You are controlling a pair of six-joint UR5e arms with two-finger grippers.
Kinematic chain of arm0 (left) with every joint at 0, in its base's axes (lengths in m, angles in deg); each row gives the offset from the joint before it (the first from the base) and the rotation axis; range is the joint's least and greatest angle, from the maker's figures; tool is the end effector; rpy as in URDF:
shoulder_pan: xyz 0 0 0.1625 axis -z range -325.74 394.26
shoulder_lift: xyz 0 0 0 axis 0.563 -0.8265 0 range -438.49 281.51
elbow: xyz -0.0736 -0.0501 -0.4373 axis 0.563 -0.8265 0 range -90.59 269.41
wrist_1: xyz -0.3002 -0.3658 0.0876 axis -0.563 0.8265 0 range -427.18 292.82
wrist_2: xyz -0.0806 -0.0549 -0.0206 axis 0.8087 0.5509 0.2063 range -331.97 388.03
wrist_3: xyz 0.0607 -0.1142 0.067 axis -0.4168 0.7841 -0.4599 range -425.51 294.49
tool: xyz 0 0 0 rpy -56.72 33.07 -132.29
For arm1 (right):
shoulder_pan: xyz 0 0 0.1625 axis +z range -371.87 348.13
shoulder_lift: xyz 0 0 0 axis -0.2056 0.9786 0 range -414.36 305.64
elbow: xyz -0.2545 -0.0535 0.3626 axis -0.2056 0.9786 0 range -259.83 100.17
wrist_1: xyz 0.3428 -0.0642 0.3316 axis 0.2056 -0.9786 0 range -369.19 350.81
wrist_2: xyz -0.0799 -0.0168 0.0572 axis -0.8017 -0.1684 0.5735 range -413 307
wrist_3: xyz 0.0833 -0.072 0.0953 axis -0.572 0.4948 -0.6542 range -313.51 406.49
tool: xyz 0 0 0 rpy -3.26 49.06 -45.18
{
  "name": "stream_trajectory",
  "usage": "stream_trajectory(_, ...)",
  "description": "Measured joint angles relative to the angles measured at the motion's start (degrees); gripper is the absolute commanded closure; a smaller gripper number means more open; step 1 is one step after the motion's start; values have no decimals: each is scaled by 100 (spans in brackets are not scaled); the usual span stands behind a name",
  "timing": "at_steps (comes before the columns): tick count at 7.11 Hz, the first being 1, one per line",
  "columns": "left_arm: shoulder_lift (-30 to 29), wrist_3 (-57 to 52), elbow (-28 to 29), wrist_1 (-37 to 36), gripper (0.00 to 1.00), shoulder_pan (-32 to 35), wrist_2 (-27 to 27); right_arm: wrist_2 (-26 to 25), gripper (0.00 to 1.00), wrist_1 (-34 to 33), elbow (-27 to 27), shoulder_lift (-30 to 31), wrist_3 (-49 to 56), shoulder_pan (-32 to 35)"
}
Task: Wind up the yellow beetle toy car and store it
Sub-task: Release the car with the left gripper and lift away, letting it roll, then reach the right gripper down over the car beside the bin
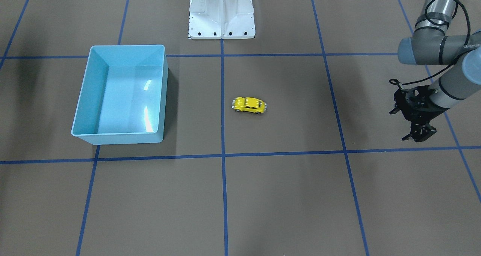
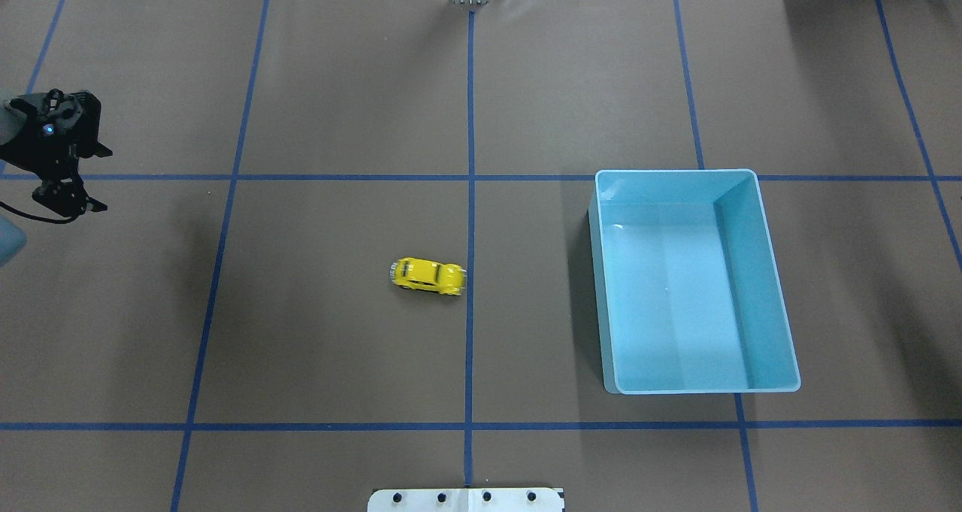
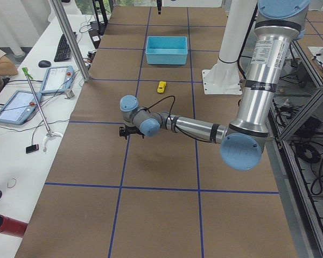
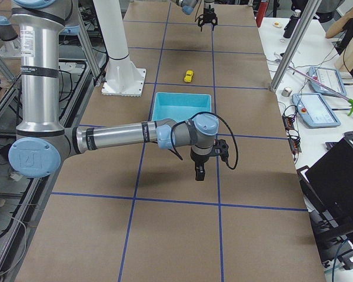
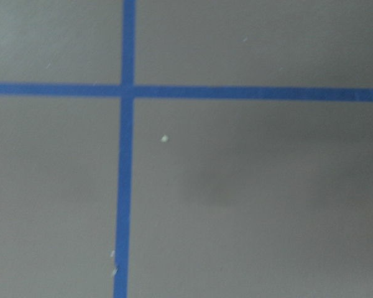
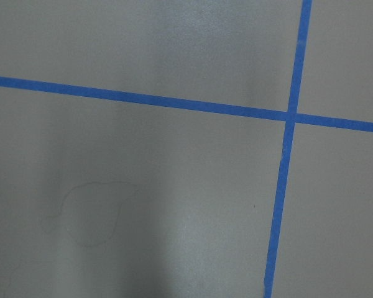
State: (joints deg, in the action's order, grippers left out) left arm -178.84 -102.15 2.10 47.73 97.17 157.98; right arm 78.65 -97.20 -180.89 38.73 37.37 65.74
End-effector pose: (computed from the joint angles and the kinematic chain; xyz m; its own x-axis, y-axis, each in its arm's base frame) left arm 0.2755 -0.6258 0.5804 0.1925 0.9748 -0.1130 -0.6215 0.2102 0.7547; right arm -0.0826 -0.5460 0.6338 0.7297 -0.1168 0.6737 0.0970 0.9930 0.0671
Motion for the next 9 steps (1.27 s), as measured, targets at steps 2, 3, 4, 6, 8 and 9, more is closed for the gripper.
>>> stream_trajectory(2,198,1810,-255,-332,0,596,188,8,0,-5,-21,33,-2,0)
stream_trajectory(3,339,2795,-459,-660,0,939,249,9,0,-4,-7,28,-2,0)
stream_trajectory(4,425,3648,-585,-1023,0,1266,285,10,0,0,7,20,-2,0)
stream_trajectory(6,642,4407,-639,-1355,0,1828,537,45,0,7,-43,22,-4,0)
stream_trajectory(8,1157,4514,-634,-1337,0,2342,847,14,0,-28,-471,-126,-119,-155)
stream_trajectory(9,1396,4521,-620,-1333,0,2567,959,2,0,-273,-828,-392,-356,-300)
